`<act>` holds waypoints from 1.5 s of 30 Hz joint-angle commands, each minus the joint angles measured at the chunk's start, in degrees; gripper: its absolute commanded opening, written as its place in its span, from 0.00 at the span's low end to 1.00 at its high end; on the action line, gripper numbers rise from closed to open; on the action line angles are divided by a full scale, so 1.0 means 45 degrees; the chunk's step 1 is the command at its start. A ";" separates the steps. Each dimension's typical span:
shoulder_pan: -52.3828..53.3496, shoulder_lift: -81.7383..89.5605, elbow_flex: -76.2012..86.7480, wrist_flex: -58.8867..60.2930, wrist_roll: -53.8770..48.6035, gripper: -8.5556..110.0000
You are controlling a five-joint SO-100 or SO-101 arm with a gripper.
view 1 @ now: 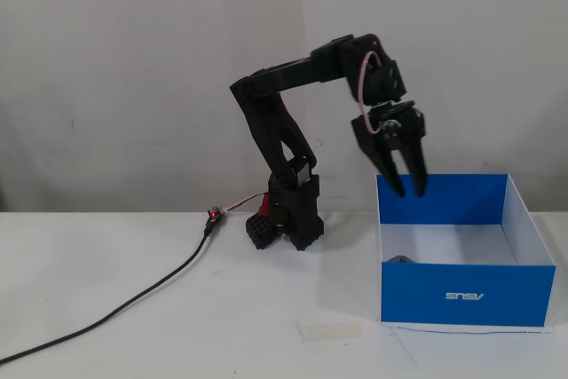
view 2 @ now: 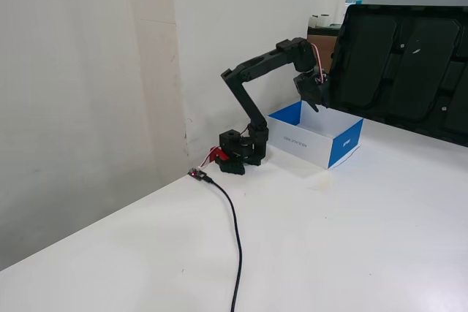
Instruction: Pick the gray block and keep it in the box.
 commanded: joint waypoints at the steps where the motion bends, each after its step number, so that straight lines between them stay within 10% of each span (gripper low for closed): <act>1: 0.1855 0.1055 0.0098 -0.0293 -0.1152 0.13; 21: 0.9902 0.2363 0.1934 -0.2773 -0.2656 0.12; 45: 1.3125 0.7734 0.9961 -0.8281 -0.2441 0.07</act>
